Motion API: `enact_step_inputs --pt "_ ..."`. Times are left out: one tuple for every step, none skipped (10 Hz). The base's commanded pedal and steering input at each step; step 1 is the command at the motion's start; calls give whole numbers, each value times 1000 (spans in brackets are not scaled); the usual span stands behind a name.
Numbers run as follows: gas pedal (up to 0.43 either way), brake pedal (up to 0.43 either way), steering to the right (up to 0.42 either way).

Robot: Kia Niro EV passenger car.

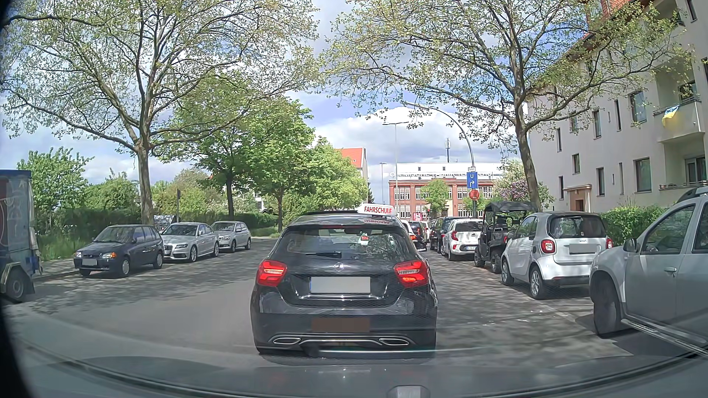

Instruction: Follow the waypoints while adhering to traffic rules and regulations

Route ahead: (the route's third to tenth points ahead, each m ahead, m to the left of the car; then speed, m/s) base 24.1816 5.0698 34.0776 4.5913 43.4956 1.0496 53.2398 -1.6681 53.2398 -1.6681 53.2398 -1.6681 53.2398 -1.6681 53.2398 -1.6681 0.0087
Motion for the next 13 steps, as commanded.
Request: enact_step_inputs --pt "0 457 2" --pt "0 463 2" --pt "0 463 2" --pt "0 463 3" --pt "0 463 2" --pt "0 463 2" --pt "0 463 2" --pt "0 463 2" --pt "0 463 2" --pt "0 463 2" --pt "0 463 2" --pt "0 457 3" --pt "0 457 2"
